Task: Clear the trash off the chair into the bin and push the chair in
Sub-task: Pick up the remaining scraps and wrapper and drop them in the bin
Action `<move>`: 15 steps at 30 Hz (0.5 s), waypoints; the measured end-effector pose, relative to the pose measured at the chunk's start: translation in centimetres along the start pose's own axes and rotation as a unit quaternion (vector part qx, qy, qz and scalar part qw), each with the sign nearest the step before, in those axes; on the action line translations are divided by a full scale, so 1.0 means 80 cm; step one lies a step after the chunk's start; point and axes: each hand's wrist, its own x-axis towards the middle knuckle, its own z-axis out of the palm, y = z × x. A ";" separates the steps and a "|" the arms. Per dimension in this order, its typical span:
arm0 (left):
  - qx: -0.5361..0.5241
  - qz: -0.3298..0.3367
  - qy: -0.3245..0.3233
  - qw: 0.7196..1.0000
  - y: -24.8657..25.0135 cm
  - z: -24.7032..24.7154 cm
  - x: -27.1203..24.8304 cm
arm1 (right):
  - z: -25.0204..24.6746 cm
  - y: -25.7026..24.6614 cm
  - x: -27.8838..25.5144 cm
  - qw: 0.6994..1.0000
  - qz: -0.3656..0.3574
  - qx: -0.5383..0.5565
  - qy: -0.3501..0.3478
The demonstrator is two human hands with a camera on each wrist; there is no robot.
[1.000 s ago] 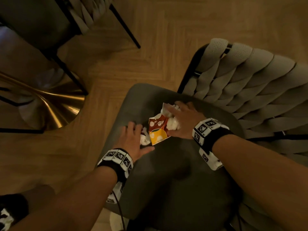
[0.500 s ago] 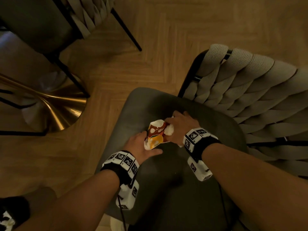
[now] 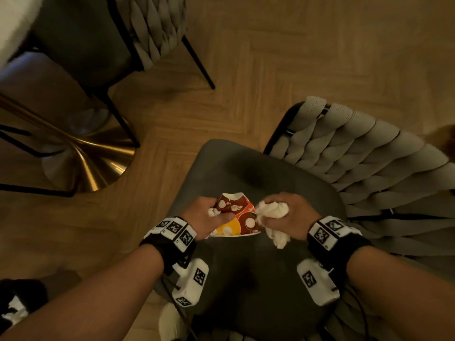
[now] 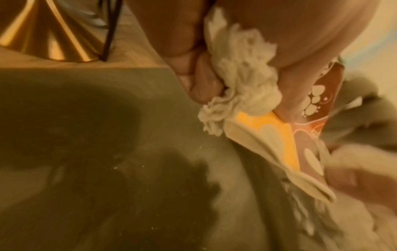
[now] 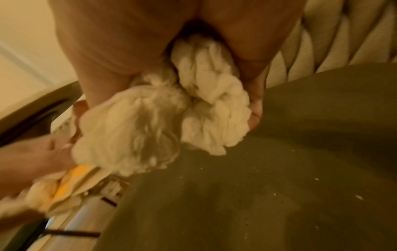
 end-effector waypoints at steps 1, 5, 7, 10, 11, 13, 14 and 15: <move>-0.011 -0.009 0.006 1.000 0.001 -0.007 -0.010 | -0.004 -0.001 -0.006 1.000 0.005 0.014 0.011; -0.066 -0.038 0.032 0.997 -0.012 -0.045 -0.066 | -0.010 -0.018 -0.026 0.999 0.012 0.015 0.028; -0.101 -0.052 0.060 0.992 -0.025 -0.074 -0.107 | -0.009 -0.041 -0.032 1.000 0.007 0.010 0.023; -0.124 -0.069 0.124 0.982 -0.052 -0.123 -0.184 | -0.004 -0.100 -0.040 0.999 -0.027 -0.012 0.016; -0.127 -0.077 0.146 0.978 -0.065 -0.140 -0.214 | 0.001 -0.127 -0.043 0.999 -0.044 -0.020 0.010; -0.123 -0.097 0.191 0.969 -0.096 -0.176 -0.277 | 0.016 -0.187 -0.048 0.996 -0.082 -0.036 -0.004; -0.116 -0.115 0.213 0.963 -0.116 -0.193 -0.310 | 0.027 -0.219 -0.053 0.994 -0.099 -0.040 -0.010; -0.115 -0.131 0.234 0.956 -0.139 -0.209 -0.341 | 0.040 -0.252 -0.056 0.992 -0.116 -0.040 -0.013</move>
